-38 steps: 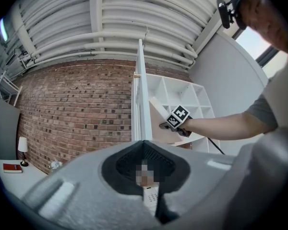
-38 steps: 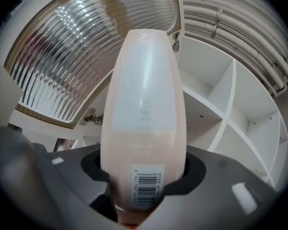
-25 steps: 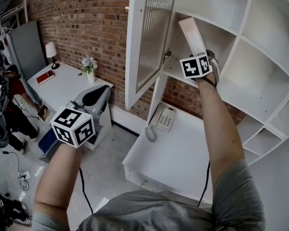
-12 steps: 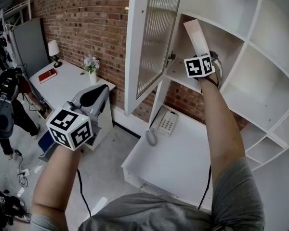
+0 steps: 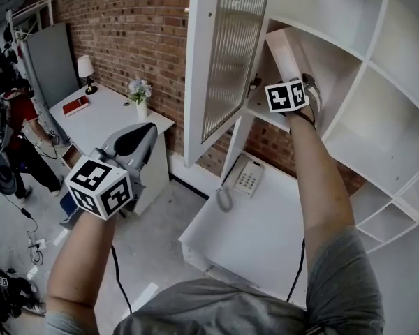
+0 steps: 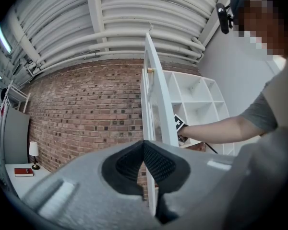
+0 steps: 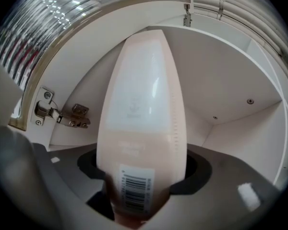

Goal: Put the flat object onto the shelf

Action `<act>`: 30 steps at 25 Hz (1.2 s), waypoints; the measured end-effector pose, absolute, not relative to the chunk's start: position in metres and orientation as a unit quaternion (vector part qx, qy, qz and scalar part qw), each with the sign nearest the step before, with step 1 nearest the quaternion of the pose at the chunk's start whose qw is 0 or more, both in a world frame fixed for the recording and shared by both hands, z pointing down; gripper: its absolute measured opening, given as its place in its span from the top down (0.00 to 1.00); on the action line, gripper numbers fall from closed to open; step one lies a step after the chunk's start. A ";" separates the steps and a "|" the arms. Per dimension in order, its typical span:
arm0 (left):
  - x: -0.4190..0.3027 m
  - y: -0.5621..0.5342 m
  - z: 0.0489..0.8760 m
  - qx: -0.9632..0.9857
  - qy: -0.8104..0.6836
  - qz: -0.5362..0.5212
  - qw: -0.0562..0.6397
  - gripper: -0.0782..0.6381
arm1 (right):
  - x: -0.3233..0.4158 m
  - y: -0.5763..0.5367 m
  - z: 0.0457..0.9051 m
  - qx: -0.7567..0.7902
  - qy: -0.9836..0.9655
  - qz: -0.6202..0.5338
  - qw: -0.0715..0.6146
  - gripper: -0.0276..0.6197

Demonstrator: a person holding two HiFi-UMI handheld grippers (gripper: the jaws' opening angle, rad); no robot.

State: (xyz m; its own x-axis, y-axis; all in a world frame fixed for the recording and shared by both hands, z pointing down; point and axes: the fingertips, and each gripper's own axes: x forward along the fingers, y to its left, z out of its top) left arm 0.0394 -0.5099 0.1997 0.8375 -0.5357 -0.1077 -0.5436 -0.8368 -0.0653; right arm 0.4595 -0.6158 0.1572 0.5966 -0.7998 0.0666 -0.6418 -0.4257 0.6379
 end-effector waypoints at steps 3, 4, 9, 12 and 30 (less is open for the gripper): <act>0.037 -0.506 0.203 -0.957 0.285 0.041 0.046 0.89 | 0.460 -0.613 0.158 0.833 -0.436 -0.123 0.317 0.40; 0.036 -0.504 0.204 -0.956 0.286 0.041 0.046 0.89 | 0.460 -0.613 0.159 0.831 -0.439 -0.122 0.319 0.38; 0.030 -0.496 0.204 -0.955 0.291 0.038 0.046 0.89 | 0.454 -0.607 0.157 0.815 -0.458 -0.121 0.334 0.29; 0.024 -0.492 0.205 -0.954 0.295 0.037 0.045 0.89 | 0.445 -0.596 0.151 0.809 -0.467 -0.136 0.330 0.27; 0.009 -0.434 0.215 -0.955 0.290 0.036 0.043 0.89 | 0.359 -0.507 0.173 0.753 -0.570 -0.131 0.301 0.33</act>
